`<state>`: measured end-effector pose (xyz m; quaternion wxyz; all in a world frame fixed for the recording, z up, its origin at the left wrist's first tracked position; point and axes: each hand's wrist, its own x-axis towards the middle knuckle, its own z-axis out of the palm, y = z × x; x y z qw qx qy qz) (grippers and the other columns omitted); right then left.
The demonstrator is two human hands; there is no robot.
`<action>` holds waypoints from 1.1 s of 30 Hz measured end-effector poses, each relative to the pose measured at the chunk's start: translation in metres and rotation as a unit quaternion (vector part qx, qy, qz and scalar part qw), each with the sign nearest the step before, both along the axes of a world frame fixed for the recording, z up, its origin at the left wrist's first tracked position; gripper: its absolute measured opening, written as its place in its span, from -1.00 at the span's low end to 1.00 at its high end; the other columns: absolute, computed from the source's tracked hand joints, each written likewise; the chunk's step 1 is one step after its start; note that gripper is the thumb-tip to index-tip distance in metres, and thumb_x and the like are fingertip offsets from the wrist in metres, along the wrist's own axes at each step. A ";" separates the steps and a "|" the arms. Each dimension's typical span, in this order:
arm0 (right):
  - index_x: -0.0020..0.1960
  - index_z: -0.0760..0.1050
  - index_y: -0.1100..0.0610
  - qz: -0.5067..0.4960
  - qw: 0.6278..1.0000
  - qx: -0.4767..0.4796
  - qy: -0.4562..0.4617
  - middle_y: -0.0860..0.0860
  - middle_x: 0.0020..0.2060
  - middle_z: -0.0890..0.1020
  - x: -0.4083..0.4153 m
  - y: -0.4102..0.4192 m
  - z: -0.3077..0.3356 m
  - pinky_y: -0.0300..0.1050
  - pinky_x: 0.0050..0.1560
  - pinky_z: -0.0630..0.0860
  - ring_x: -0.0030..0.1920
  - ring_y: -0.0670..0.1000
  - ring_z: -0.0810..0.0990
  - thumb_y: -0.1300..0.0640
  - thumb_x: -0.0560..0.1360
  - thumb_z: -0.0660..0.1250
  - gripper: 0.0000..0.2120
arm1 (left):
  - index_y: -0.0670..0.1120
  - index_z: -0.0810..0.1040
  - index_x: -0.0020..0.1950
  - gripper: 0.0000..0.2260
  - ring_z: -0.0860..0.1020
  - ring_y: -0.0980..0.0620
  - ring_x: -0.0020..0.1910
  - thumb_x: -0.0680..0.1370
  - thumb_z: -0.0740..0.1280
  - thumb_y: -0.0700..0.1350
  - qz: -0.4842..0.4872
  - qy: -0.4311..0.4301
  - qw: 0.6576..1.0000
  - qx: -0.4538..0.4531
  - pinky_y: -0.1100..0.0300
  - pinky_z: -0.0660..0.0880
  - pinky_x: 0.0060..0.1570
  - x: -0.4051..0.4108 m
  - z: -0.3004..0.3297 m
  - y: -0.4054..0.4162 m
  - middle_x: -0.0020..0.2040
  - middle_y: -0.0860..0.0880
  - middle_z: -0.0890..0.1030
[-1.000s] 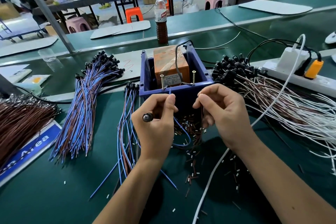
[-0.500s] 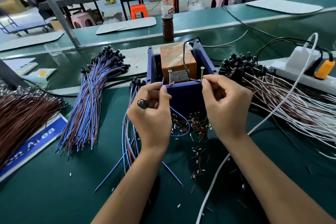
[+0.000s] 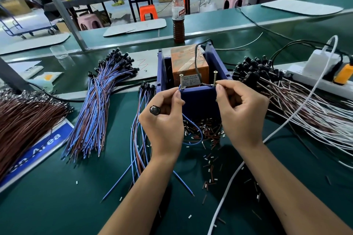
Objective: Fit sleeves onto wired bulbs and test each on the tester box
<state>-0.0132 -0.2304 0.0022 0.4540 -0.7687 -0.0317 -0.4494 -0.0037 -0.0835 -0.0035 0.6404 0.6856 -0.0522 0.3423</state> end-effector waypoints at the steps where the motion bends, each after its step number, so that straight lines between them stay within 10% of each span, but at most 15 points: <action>1: 0.03 0.73 0.20 0.002 1.000 0.001 0.001 -0.06 -0.22 0.70 0.000 0.000 0.000 -0.29 -0.18 0.53 -0.22 -0.14 0.66 0.24 0.62 0.40 -0.88 | 0.03 0.70 -0.04 -0.84 0.68 0.03 -0.23 0.59 0.44 -0.24 0.001 0.001 1.000 0.001 0.25 0.55 -0.17 0.000 0.000 0.000 -0.26 0.05 0.70; 28: 0.02 0.70 0.20 0.018 1.000 0.023 -0.012 -0.03 -0.26 0.69 -0.007 -0.005 -0.009 -0.06 -0.27 0.59 -0.26 -0.04 0.67 0.24 0.63 0.39 -0.89 | 0.02 0.68 -0.13 -0.83 0.62 0.13 -0.34 0.59 0.45 -0.23 -0.009 0.041 0.999 -0.006 0.32 0.51 -0.25 -0.006 0.017 0.007 -0.33 0.07 0.68; 31: -0.04 0.69 0.17 0.130 0.991 0.037 0.013 -0.03 -0.36 0.65 -0.015 -0.005 -0.010 -0.20 -0.39 0.48 -0.41 -0.06 0.60 0.16 0.65 0.37 -0.84 | -0.09 0.68 -0.19 -0.82 0.42 0.16 -0.52 0.59 0.42 -0.27 -0.122 0.144 0.978 -0.089 0.36 0.30 -0.48 -0.002 0.036 0.033 -0.40 0.01 0.61; 33: -0.13 0.67 0.18 0.308 0.922 0.218 0.084 0.03 -0.45 0.60 -0.019 0.003 -0.008 -0.22 -0.54 0.37 -0.57 -0.05 0.45 -0.01 0.68 0.30 -0.65 | -0.08 0.70 -0.23 -0.81 0.24 0.20 -0.54 0.57 0.40 -0.21 -0.265 0.256 0.919 -0.142 0.35 0.08 -0.57 0.006 0.051 0.072 -0.43 0.06 0.50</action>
